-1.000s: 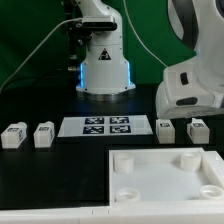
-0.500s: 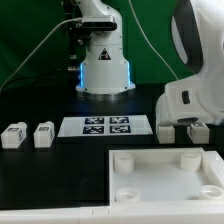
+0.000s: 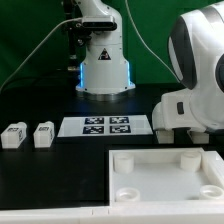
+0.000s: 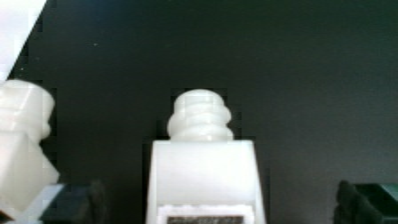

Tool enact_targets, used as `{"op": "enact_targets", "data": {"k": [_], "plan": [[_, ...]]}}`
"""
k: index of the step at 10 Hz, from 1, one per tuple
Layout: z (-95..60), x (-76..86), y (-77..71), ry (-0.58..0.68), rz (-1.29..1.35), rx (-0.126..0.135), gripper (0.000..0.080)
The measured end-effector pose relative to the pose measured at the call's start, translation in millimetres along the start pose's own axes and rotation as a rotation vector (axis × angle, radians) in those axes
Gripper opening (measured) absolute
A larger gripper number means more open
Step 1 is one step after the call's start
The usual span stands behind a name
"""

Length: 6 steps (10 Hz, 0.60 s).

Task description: Assemble one leg

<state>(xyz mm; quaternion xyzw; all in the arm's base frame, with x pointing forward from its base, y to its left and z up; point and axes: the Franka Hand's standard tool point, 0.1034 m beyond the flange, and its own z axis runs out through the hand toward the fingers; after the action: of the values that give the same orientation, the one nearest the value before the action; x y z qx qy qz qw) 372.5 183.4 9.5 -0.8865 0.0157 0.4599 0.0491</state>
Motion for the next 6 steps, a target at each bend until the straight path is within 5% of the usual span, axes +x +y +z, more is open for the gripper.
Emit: {"op": "enact_targets", "data": {"k": [2, 3, 4, 6], "plan": [[-0.1, 0.2, 0.2, 0.001, 0.0, 0.0, 0.0395], [-0.1, 0.2, 0.2, 0.001, 0.0, 0.0, 0.0395], [-0.1, 0.2, 0.2, 0.001, 0.0, 0.0, 0.0288], [-0.1, 0.2, 0.2, 0.001, 0.0, 0.0, 0.0288]]}}
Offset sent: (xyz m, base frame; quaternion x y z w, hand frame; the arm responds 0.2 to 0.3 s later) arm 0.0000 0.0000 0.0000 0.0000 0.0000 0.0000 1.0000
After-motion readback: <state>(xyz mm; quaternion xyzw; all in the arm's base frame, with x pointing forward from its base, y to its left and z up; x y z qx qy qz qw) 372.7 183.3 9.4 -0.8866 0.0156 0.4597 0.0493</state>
